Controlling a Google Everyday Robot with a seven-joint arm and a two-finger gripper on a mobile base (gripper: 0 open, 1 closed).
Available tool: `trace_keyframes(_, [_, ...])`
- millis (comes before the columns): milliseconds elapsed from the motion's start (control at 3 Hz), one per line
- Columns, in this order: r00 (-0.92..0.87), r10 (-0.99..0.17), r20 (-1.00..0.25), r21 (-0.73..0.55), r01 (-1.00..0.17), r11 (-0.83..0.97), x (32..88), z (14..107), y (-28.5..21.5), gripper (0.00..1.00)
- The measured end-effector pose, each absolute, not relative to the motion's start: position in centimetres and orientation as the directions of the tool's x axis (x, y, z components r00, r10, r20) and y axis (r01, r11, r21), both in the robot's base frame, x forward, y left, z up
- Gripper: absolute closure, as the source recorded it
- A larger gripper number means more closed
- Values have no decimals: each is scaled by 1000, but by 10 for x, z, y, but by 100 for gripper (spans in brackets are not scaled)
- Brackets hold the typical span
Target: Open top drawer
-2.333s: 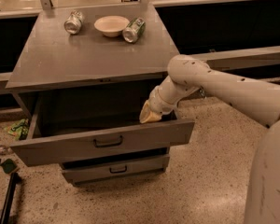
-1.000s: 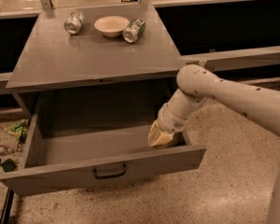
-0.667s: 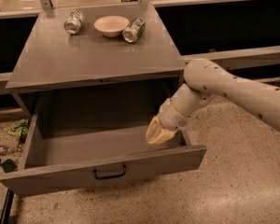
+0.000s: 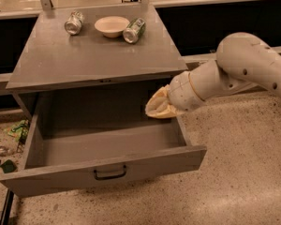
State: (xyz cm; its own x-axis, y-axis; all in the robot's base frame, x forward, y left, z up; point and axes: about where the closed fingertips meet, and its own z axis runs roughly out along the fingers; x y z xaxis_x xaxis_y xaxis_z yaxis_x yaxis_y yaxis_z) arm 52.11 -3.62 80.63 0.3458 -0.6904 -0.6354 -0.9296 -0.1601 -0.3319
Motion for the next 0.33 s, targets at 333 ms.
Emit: trace_keyframes(333, [347, -693, -632, -320, -931, -174, 520, 801, -35, 75])
